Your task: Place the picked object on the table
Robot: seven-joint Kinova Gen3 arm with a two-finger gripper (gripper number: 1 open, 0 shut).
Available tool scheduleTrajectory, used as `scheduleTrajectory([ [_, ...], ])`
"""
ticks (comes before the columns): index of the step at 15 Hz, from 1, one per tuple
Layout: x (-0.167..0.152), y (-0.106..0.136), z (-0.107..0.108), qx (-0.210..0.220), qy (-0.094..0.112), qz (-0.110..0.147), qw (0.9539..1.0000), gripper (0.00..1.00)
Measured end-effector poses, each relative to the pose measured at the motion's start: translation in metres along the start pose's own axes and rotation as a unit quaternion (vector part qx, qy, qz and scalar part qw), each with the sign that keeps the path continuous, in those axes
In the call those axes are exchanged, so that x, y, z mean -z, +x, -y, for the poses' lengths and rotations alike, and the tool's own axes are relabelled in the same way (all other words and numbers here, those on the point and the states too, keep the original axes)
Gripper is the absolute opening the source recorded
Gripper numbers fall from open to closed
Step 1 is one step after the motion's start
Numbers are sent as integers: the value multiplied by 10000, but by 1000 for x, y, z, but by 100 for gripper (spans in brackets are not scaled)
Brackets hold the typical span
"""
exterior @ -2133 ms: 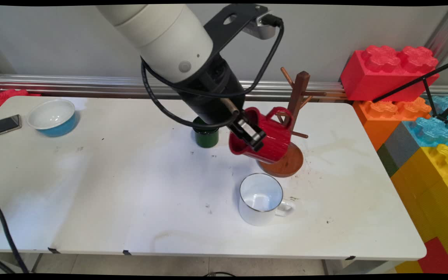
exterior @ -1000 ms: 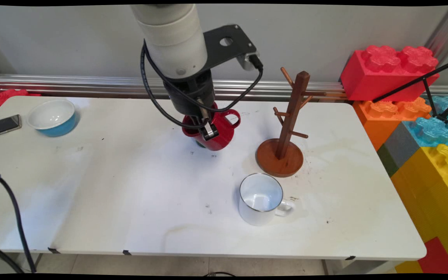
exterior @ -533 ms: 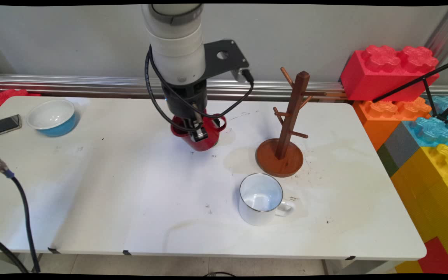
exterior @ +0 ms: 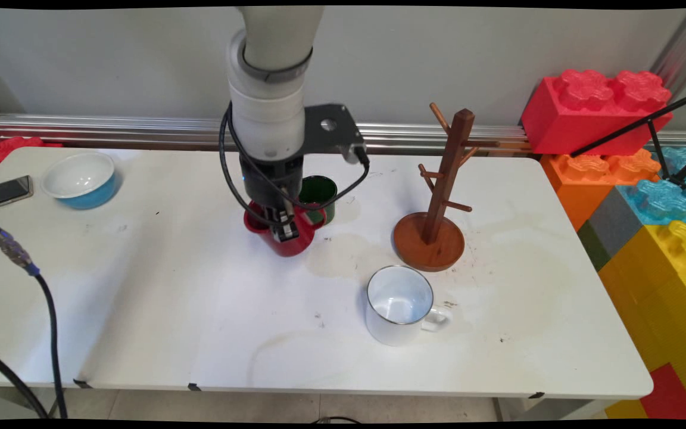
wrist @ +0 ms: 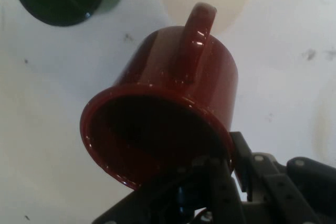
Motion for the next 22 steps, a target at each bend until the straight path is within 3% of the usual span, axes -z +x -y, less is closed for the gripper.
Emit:
scheduleTrajectory([
  [10,-46,-2,-1,-147,-190,430,9988,0],
  [22,-68,-11,-4,-163,-206,696,9972,0],
])
